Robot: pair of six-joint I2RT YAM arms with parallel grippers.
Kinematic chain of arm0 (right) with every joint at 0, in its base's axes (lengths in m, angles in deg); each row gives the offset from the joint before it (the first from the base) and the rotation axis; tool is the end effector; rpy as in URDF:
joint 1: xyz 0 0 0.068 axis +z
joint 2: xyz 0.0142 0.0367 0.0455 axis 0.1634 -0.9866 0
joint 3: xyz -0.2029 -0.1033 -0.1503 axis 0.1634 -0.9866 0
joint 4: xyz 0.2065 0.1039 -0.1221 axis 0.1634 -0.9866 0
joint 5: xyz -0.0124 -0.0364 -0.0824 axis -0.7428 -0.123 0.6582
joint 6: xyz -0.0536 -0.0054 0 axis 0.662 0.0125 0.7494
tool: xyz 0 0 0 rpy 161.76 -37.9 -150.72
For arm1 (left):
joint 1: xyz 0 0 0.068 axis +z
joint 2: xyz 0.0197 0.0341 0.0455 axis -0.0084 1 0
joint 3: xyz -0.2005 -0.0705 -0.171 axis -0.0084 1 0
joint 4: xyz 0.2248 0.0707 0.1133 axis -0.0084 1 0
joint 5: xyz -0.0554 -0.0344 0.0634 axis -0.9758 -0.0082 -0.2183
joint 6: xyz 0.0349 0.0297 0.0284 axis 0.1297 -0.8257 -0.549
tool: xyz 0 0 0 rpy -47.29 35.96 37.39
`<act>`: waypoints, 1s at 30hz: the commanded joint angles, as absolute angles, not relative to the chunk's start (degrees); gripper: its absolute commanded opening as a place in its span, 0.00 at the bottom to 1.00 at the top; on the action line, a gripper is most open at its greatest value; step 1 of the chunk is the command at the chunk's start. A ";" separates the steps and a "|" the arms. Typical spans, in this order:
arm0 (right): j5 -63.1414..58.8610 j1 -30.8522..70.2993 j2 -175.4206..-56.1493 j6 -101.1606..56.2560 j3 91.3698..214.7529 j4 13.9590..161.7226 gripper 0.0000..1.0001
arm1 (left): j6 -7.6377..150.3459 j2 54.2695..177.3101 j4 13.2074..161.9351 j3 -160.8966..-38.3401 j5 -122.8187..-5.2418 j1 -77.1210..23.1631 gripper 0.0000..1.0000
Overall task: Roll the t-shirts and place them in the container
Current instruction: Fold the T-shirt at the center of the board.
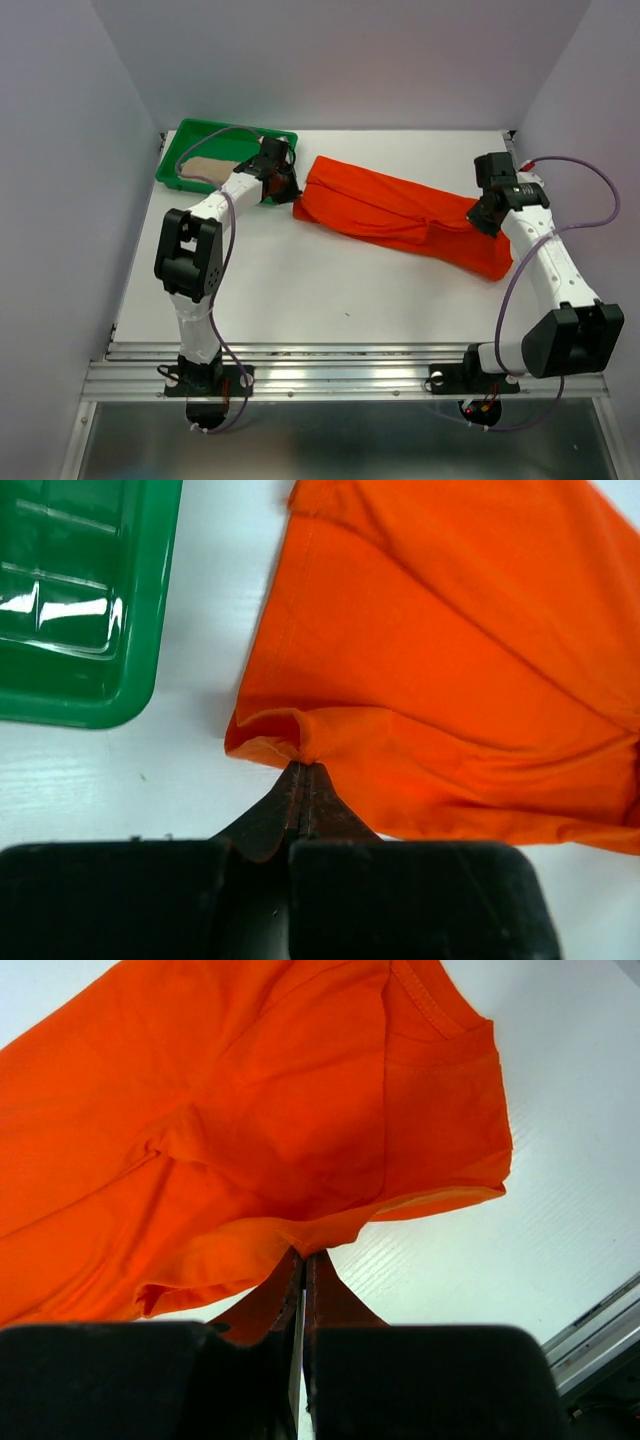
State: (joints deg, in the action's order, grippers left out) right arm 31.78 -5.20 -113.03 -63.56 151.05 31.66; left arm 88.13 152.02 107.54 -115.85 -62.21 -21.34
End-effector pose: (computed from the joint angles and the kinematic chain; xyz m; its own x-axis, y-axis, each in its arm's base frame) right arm 0.2667 0.0038 0.3188 -0.4795 0.6320 -0.6088 0.7476 0.6575 0.0938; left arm 0.4178 -0.1635 0.2454 -0.7462 -0.2207 -0.6281 0.0891 0.9018 -0.4228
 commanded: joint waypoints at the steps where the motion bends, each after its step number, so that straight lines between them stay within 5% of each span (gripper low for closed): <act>1: 34.51 -4.75 -105.92 -63.71 150.12 27.89 0.01 | 86.23 144.81 107.96 -109.73 -62.98 -21.05 0.00; 18: 30.46 -4.75 -92.63 -67.67 139.57 22.70 0.01 | 86.32 134.43 107.25 -93.72 -62.36 -21.66 0.00; 30: 34.67 -4.75 -99.73 -64.42 145.89 26.47 0.01 | 85.44 139.96 108.39 -102.23 -59.64 -21.75 0.00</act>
